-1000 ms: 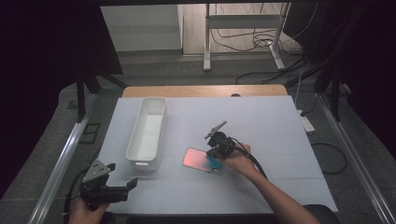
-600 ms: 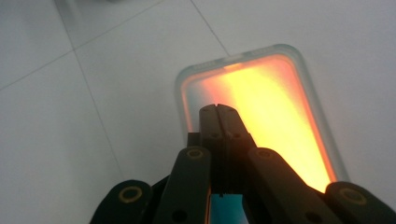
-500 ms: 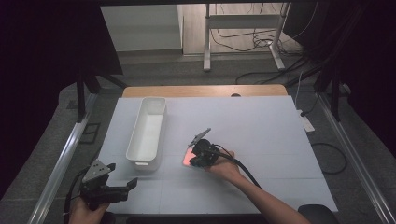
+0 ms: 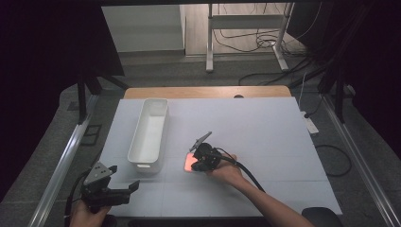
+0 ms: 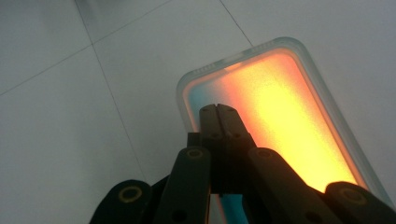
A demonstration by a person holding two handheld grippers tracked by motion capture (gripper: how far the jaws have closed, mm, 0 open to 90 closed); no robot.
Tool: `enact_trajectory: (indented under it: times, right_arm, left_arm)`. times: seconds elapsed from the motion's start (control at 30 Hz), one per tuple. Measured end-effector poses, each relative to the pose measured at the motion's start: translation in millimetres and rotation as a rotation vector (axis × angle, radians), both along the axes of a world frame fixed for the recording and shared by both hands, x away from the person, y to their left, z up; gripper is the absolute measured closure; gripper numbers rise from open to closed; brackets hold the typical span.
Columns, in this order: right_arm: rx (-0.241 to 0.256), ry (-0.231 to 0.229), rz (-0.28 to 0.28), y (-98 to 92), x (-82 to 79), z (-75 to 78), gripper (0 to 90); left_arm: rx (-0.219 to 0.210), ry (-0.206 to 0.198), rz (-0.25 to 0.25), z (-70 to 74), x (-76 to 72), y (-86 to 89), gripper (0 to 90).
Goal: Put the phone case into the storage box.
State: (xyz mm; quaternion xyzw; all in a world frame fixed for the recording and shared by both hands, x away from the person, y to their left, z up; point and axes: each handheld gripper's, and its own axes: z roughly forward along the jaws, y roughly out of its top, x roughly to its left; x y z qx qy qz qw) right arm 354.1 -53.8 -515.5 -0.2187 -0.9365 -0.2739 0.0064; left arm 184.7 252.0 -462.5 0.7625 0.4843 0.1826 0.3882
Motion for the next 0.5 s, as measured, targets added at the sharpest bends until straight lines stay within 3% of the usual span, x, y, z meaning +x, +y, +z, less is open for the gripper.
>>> enact_trajectory:
  times: [0.5]
  right_arm:
    - [-0.016,0.011,0.037,-4.3,-13.5,1.3,89.5]
  left_arm:
    - [0.002,-0.001,-0.001,0.0,0.0,-0.2,4.6]
